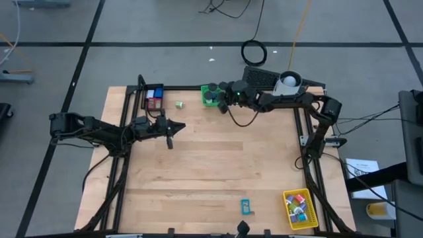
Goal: Pick & Place Office items
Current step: Put the blue digital clock into the black basket
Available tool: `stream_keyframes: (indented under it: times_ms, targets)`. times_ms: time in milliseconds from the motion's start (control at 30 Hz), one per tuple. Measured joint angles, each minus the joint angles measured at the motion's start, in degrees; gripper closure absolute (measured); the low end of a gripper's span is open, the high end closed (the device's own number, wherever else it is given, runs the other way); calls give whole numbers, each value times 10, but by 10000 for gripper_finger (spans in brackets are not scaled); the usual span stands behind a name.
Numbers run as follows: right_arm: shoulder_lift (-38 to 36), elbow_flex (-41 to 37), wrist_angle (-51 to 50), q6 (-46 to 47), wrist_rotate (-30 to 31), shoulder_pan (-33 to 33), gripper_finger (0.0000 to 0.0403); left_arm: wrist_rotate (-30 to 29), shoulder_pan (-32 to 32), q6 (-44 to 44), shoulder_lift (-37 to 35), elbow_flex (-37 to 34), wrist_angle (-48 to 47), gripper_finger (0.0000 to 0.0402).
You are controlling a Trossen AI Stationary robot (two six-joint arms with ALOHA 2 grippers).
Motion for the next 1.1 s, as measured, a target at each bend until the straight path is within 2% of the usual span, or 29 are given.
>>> stream_keyframes:
  times_ms: [400, 800, 967, 1100]
  targets:
    - [32, 1, 39, 8, 2, -17, 395, 0, 0, 0, 0, 0, 0, 371]
    - [30, -1, 64, 0, 2, -22, 392, 0, 0, 0, 0, 0, -1, 371]
    - [-19, -1, 49, -4, 2, -10, 375, 0, 0, 4, 0, 0, -10, 371]
    - [-76, 0, -56, -5, 21, 35, 370, 9, 0, -23, 0, 3, -1, 371]
